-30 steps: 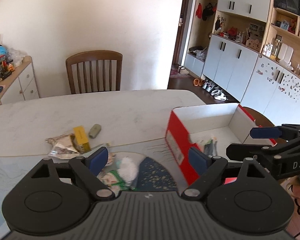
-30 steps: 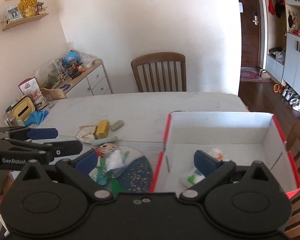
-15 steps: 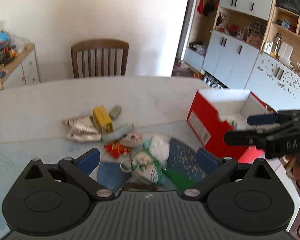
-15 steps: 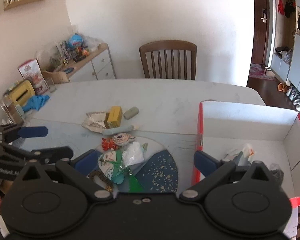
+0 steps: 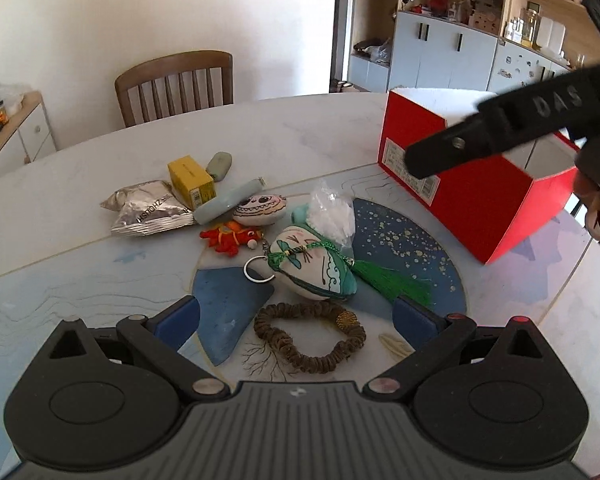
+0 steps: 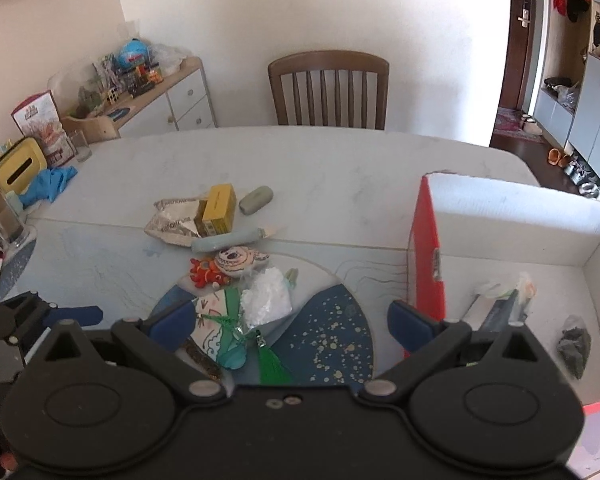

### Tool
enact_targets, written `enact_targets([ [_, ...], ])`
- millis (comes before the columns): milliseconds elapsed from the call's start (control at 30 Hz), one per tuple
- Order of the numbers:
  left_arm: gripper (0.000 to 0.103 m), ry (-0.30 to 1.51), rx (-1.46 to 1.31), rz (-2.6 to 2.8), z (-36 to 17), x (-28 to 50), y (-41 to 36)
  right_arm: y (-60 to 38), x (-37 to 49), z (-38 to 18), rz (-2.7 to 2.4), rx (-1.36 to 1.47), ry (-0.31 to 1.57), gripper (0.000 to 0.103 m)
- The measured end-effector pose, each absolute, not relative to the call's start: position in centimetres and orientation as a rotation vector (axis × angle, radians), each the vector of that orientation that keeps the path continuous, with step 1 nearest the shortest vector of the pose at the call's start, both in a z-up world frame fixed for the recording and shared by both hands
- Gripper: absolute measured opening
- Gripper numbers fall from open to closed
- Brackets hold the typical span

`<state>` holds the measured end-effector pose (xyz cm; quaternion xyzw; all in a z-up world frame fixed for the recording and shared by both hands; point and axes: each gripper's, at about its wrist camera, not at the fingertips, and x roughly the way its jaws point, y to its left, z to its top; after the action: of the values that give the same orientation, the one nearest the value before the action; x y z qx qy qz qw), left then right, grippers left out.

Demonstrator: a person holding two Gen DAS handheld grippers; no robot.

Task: Organize objects
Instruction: 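Move both tools back over the remaining pile on the table, then grasp the brown bead bracelet with left tool while right tool grasps the embroidered pouch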

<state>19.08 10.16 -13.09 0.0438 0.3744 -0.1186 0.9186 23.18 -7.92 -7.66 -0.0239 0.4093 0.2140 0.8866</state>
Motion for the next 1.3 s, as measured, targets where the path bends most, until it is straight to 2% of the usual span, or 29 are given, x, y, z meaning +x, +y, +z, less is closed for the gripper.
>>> enact_targets([
  [300, 0.103, 0.821, 0.116, -0.209, -16.1, 20.0, 9.9, -5.4, 23.2, -9.6, 0.506, -0.045, 0.901, 0.099],
  [500, 0.103, 0.831, 0.118, -0.217, -17.2, 19.9, 9.6, -2.6, 22.9, -11.0, 0.579, -0.08, 0.931, 0.09],
  [567, 0.103, 0.827, 0.122, -0.225, -17.4, 19.9, 9.4, -1.7, 23.0, -11.6, 0.591, -0.092, 0.953, 0.084],
  [800, 0.102, 0.818, 0.128, -0.238, -17.9, 20.2, 9.2, 0.4, 23.6, -12.4, 0.607, -0.098, 0.973, 0.078],
  [933, 0.095, 0.827, 0.12, -0.252, -18.2, 20.5, 9.1, 0.9, 24.4, -13.1, 0.601, -0.107, 0.998, 0.07],
  [1133, 0.082, 0.83, 0.118, -0.258, -18.4, 20.6, 9.1, 1.1, 24.9, -13.6, 0.564, -0.133, 0.999, 0.068],
  [1300, 0.069, 0.829, 0.122, -0.254, -18.2, 20.7, 9.2, 1.3, 24.9, -13.8, 0.542, -0.172, 0.987, 0.056],
])
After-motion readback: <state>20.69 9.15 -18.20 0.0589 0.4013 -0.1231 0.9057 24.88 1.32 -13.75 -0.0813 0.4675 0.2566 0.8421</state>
